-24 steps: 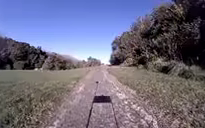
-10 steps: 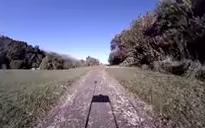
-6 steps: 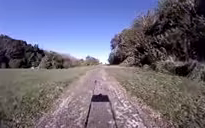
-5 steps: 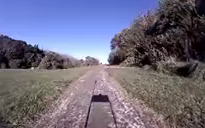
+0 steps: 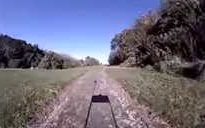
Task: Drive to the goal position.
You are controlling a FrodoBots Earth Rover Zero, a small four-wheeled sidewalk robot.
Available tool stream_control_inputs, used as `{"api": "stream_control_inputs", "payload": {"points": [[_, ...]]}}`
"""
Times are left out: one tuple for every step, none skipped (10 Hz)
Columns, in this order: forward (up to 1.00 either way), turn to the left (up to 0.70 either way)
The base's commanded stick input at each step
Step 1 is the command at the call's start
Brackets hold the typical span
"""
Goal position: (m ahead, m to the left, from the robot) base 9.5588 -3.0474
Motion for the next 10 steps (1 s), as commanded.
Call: {"api": "stream_control_inputs", "payload": {"points": [[0.5,0.0],[0.5,0.0],[0.5,0.0],[0.5,0.0],[0.5,0.0],[0.5,0.0],[0.5,0.0],[0.5,0.0],[0.5,0.0],[0.5,0.0]]}}
